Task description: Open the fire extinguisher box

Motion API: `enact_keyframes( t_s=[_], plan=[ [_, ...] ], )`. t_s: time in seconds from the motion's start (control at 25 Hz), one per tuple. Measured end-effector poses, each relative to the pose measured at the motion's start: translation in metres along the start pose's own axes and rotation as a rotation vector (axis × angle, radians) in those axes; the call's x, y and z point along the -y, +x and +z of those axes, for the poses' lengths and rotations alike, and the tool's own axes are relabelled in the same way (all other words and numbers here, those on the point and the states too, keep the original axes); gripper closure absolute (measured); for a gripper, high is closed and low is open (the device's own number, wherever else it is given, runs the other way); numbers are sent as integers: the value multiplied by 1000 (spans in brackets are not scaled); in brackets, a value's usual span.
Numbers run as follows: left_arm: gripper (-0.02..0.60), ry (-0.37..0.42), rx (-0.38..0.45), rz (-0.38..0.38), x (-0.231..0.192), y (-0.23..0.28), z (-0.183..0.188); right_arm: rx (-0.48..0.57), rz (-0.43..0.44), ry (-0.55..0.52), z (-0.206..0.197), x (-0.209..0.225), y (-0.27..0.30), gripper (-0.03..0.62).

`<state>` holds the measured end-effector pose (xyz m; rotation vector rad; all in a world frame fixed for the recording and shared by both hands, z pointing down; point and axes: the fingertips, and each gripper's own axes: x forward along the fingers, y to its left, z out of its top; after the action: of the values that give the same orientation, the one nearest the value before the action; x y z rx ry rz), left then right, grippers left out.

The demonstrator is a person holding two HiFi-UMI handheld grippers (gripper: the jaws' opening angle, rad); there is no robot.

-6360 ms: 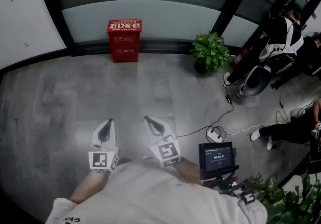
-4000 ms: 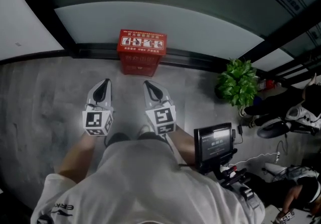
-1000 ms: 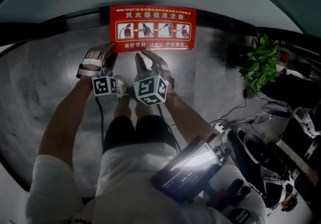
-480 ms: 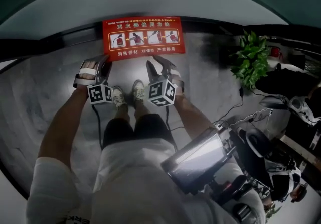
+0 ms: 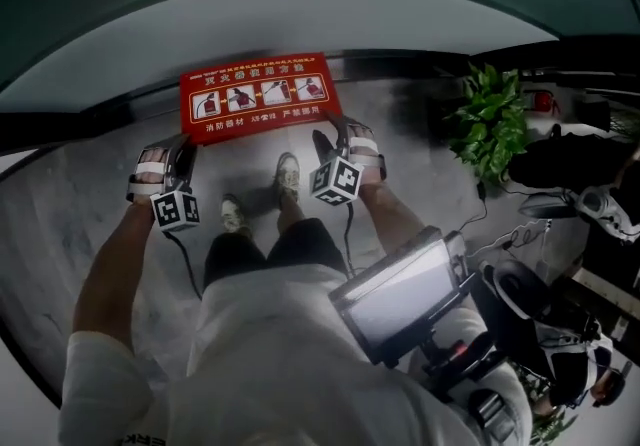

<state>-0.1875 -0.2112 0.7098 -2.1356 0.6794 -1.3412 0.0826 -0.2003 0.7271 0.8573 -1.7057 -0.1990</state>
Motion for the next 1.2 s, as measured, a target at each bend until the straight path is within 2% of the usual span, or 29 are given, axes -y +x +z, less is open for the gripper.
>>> enact_keyframes(
  t_s=[0.2,0.48,0.68,0.96,1.2],
  plan=[
    [469,-5,-48,-11,0,3,0,-20,-33,-113,-29,18,9,355],
    [469,-58,-104,3,3,5,-1,47,-70,-202,-30,32,7,473],
    [472,-71,-119,20,-8,2,-1,67,-73,-202,-27,37,4,481],
    [483,-119,-147,88,-53,1,9,126,-88,-208,-6,78,0,491],
    [479,-150,-205,129,-91,8,8,173,-118,-201,11,114,6,493]
  ],
)
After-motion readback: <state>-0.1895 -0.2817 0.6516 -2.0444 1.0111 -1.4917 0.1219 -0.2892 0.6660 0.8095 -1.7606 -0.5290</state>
